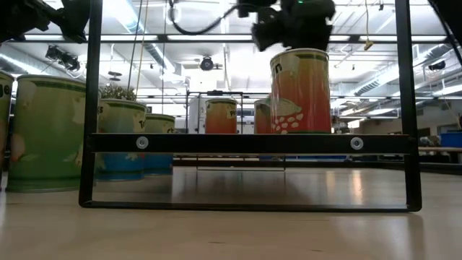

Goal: Pick and place cans onto a shelf
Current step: Put the right canned oranges on the shelf

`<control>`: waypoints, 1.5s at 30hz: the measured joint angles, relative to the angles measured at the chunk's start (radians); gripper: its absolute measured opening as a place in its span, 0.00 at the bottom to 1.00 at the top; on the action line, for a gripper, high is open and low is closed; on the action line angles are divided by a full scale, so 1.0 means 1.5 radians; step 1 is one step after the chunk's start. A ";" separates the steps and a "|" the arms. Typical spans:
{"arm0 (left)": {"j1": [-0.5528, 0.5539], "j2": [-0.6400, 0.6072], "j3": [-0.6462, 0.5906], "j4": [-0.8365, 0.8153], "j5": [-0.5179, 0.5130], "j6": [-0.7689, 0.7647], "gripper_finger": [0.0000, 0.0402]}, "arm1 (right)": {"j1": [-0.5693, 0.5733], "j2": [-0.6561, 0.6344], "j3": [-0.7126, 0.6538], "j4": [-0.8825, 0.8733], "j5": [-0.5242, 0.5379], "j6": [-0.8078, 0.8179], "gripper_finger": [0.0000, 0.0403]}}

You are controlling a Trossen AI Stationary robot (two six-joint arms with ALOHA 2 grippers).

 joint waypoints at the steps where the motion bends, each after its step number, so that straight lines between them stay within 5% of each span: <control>1: 0.000 0.000 0.000 -0.001 0.000 0.000 0.89 | -0.003 -0.012 -0.018 -0.002 0.000 0.009 0.84; 14: 0.000 0.000 0.000 0.000 0.000 -0.003 0.89 | -0.008 -0.092 -0.240 -0.001 -0.028 0.101 0.85; 45: 0.000 0.000 0.000 0.001 -0.003 -0.004 0.89 | -0.004 -0.059 -0.247 0.096 -0.021 0.108 0.85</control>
